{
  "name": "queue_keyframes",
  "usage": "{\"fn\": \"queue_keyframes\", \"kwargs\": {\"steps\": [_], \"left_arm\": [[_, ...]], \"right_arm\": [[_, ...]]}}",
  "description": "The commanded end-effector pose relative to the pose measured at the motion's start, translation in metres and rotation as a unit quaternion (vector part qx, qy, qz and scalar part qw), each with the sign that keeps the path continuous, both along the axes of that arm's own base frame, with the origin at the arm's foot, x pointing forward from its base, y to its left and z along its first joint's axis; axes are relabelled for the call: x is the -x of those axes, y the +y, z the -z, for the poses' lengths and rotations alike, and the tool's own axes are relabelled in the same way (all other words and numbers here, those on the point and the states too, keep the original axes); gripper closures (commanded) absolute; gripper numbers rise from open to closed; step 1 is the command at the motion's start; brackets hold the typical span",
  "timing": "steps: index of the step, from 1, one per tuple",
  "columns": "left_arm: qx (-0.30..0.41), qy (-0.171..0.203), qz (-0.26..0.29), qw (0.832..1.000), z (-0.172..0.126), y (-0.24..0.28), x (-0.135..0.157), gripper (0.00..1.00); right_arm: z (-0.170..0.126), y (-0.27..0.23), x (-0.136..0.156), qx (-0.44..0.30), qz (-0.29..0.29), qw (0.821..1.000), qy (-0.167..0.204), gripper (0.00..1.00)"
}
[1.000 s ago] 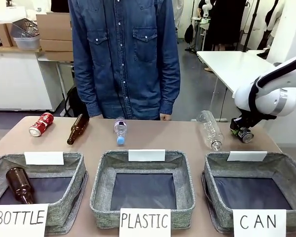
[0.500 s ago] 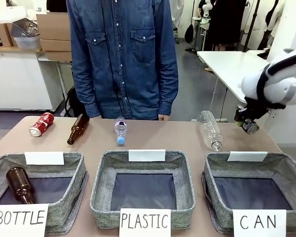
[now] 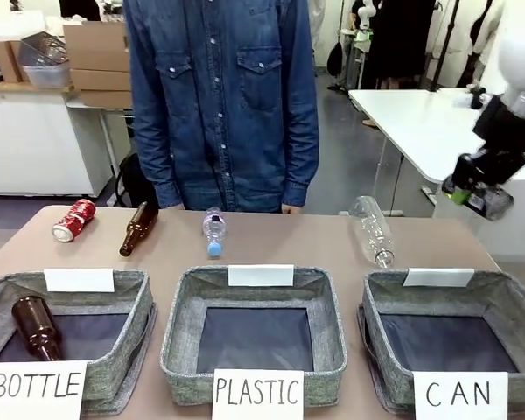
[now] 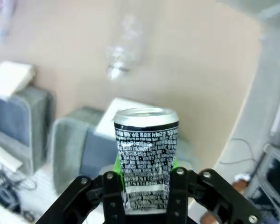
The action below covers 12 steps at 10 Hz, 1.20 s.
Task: Sort the can waste into the basket.
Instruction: Pick up the can waste from the table and place it in the right Fabric basket.
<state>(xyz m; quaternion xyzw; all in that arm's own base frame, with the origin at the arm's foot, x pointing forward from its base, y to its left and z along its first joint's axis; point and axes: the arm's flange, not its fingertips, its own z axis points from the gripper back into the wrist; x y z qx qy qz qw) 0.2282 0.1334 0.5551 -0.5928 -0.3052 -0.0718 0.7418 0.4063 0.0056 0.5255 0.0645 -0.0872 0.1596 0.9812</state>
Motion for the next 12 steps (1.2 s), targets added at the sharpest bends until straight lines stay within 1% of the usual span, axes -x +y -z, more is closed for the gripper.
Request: {"fn": "queue_keyframes", "kwargs": {"steps": [1, 2, 3, 4, 5, 6, 7, 8, 10, 12], "left_arm": [[0.006, -0.013, 0.003, 1.0, -0.003, -0.002, -0.002, 0.0], [0.006, -0.013, 0.003, 1.0, -0.003, -0.002, -0.002, 0.0], [0.006, -0.013, 0.003, 1.0, -0.003, -0.002, -0.002, 0.0], [0.006, -0.013, 0.003, 1.0, -0.003, -0.002, -0.002, 0.0], [0.006, -0.013, 0.003, 1.0, -0.003, -0.002, -0.002, 0.0], [0.006, -0.013, 0.003, 1.0, -0.003, -0.002, -0.002, 0.0], [0.006, -0.013, 0.003, 1.0, -0.003, -0.002, -0.002, 0.0], [0.006, -0.013, 0.003, 1.0, -0.003, -0.002, -0.002, 0.0], [0.006, -0.013, 0.003, 1.0, -0.003, -0.002, -0.002, 0.0], [0.006, -0.013, 0.003, 1.0, -0.003, -0.002, -0.002, 0.0]], "right_arm": [[0.01, 0.018, 0.051, -0.039, -0.134, 0.99, 0.001, 1.0], [0.015, 0.03, 0.075, -0.057, -0.214, 0.975, 0.019, 1.0], [0.021, 0.038, 0.097, -0.065, -0.284, 0.956, 0.043, 1.0], [0.027, 0.043, 0.116, -0.065, -0.347, 0.934, 0.056, 1.0], [0.033, 0.044, 0.129, -0.034, -0.407, 0.912, 0.047, 1.0], [0.038, 0.04, 0.137, -0.009, -0.474, 0.879, 0.048, 1.0], [0.041, 0.036, 0.141, -0.015, -0.505, 0.861, 0.058, 1.0], [0.043, 0.035, 0.14, -0.025, -0.499, 0.864, 0.058, 1.0], [0.044, 0.033, 0.142, -0.015, -0.493, 0.869, 0.048, 1.0], [0.042, 0.031, 0.137, -0.018, -0.491, 0.87, 0.045, 1.0]]}}
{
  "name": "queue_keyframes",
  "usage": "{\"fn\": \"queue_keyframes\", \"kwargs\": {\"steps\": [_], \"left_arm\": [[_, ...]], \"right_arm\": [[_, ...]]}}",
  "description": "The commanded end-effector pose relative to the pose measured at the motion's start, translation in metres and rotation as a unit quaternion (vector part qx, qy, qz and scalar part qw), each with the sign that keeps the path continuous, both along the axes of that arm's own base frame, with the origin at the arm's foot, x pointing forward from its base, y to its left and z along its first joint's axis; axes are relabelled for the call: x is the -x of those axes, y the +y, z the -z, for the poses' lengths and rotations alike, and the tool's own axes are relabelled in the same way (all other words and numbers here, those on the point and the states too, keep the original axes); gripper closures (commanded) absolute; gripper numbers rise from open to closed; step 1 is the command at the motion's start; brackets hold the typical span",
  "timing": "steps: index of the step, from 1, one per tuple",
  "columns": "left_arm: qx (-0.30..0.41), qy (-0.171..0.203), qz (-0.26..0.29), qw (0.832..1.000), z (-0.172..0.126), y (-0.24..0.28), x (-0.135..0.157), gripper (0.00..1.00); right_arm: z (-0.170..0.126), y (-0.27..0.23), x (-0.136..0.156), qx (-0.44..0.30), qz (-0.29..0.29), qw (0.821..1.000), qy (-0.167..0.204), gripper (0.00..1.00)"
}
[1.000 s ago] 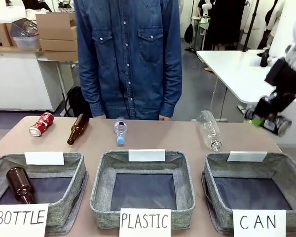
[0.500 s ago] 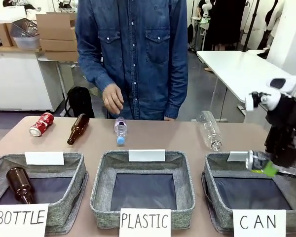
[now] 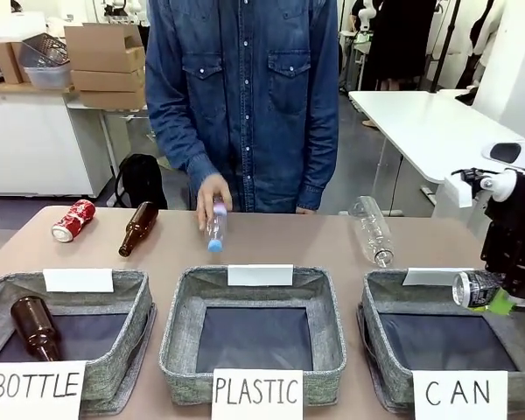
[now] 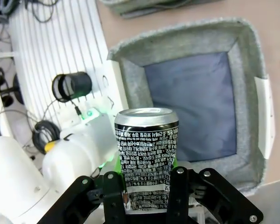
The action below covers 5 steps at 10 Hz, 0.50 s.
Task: Sort the can waste into the basket.
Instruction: Pick up the can waste from the table and place it in the right Fabric basket.
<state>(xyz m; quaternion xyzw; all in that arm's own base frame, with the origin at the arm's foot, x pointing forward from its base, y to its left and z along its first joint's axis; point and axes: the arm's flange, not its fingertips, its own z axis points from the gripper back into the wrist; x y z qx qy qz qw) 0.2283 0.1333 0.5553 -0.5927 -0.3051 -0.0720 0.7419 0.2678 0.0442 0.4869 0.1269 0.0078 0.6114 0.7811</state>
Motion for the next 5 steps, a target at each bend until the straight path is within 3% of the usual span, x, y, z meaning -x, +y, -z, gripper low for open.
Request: {"fn": "queue_keyframes", "kwargs": {"steps": [1, 2, 4, 5], "left_arm": [[0.006, -0.013, 0.002, 1.0, -0.003, -0.0016, -0.0019, 0.0], [0.006, -0.013, 0.002, 1.0, -0.003, -0.0016, -0.0019, 0.0], [0.006, -0.013, 0.002, 1.0, -0.003, -0.0016, -0.0019, 0.0], [0.006, -0.013, 0.002, 1.0, -0.003, -0.0016, -0.0019, 0.0]], "right_arm": [[0.0017, -0.0082, -0.0051, -0.002, -0.006, 1.0, -0.01, 1.0], [-0.0009, -0.0099, -0.0086, -0.006, -0.002, 1.0, -0.007, 0.35], [-0.0033, -0.0122, -0.0127, -0.001, 0.001, 1.0, -0.007, 0.0], [-0.0043, -0.0135, -0.0146, -0.002, 0.002, 1.0, -0.007, 0.0]]}}
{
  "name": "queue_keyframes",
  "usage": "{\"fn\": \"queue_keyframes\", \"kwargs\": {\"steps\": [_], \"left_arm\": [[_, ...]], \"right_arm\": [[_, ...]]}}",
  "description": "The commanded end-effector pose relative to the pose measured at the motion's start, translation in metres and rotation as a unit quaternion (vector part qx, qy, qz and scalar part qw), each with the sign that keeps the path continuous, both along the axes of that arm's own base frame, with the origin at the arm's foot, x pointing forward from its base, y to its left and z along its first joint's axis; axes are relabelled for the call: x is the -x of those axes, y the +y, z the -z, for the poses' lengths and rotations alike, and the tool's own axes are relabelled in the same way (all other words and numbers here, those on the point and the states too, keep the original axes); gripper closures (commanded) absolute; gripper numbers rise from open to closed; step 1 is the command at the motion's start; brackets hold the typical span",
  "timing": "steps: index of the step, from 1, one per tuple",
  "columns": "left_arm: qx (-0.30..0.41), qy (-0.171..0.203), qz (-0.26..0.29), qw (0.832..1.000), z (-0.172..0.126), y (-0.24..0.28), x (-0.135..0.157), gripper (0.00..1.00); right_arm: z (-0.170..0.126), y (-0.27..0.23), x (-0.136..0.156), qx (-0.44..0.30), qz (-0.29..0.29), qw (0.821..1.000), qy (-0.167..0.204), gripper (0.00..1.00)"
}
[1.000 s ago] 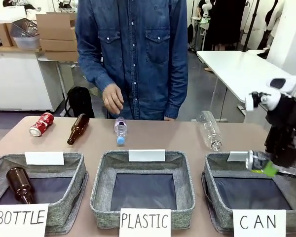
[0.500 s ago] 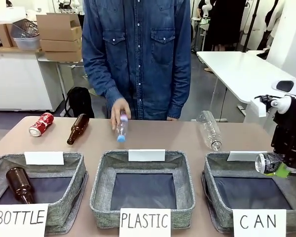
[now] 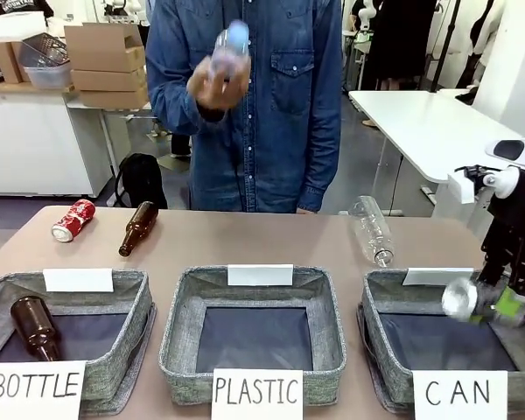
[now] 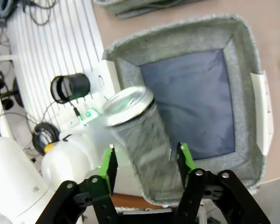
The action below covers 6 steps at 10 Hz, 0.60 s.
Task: Sort the can waste into the basket.
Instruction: Pick up the can waste from the table and place it in the right Fabric basket.
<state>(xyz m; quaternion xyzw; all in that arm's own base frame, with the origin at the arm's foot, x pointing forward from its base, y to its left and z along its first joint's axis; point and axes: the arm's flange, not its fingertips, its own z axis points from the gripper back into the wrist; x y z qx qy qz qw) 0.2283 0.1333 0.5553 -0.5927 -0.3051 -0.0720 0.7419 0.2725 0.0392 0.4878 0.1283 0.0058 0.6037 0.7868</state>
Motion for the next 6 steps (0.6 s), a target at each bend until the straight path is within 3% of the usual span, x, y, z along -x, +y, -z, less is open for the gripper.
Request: {"fn": "queue_keyframes", "kwargs": {"steps": [1, 6], "left_arm": [[0.006, -0.013, 0.002, 1.0, -0.0029, -0.0016, -0.0019, 0.0], [0.006, -0.013, 0.002, 1.0, -0.0029, -0.0016, -0.0019, 0.0]], "right_arm": [[-0.0043, -0.0097, -0.0118, -0.002, -0.007, 1.0, -0.007, 0.0], [-0.0018, -0.0098, -0.0117, -0.019, 0.001, 1.0, -0.003, 0.0]]}}
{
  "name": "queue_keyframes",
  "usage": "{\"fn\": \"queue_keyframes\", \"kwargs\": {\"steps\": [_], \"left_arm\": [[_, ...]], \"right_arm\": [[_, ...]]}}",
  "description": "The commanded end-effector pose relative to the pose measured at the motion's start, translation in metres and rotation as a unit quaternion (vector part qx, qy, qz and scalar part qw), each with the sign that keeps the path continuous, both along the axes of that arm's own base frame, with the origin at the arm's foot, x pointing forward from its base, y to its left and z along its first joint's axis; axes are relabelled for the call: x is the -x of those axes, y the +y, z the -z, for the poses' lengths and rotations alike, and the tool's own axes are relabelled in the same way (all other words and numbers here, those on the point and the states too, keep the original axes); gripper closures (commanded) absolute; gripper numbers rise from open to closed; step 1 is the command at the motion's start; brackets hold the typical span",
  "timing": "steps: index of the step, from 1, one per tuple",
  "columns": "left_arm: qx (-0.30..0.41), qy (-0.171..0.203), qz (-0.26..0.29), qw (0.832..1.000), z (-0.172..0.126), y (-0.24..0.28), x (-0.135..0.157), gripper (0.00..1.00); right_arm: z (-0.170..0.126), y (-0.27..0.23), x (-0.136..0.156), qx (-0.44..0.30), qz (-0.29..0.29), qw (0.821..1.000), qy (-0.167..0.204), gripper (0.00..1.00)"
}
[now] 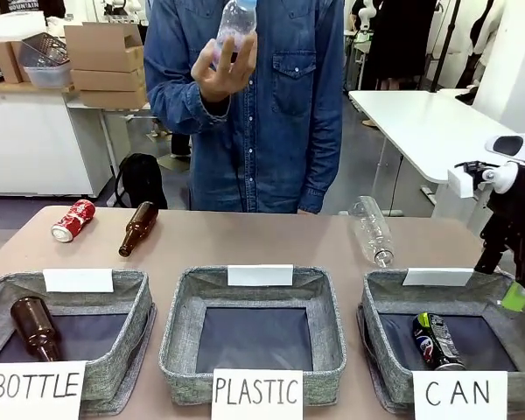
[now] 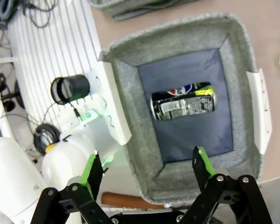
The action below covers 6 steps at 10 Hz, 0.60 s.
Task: Sort the can waste into the basket.
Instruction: Pick up the can waste from the table and place it in the right Fabric basket.
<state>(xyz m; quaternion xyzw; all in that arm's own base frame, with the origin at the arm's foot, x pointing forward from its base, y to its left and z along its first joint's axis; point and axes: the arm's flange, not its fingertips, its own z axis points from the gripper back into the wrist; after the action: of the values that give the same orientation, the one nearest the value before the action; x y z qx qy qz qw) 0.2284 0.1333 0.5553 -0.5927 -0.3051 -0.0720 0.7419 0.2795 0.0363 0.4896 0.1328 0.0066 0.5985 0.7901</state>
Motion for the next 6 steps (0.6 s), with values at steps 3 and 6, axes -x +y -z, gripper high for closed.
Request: {"fn": "queue_keyframes", "kwargs": {"steps": [3, 6], "left_arm": [[0.006, -0.013, 0.002, 1.0, -0.003, -0.002, -0.002, 0.0], [0.006, -0.013, 0.002, 1.0, -0.003, -0.002, -0.002, 0.0]], "right_arm": [[-0.028, -0.008, -0.02, -0.281, 0.284, 0.915, 0.048, 0.0], [-0.056, -0.024, -0.048, -0.526, 0.519, 0.654, 0.161, 0.0]]}}
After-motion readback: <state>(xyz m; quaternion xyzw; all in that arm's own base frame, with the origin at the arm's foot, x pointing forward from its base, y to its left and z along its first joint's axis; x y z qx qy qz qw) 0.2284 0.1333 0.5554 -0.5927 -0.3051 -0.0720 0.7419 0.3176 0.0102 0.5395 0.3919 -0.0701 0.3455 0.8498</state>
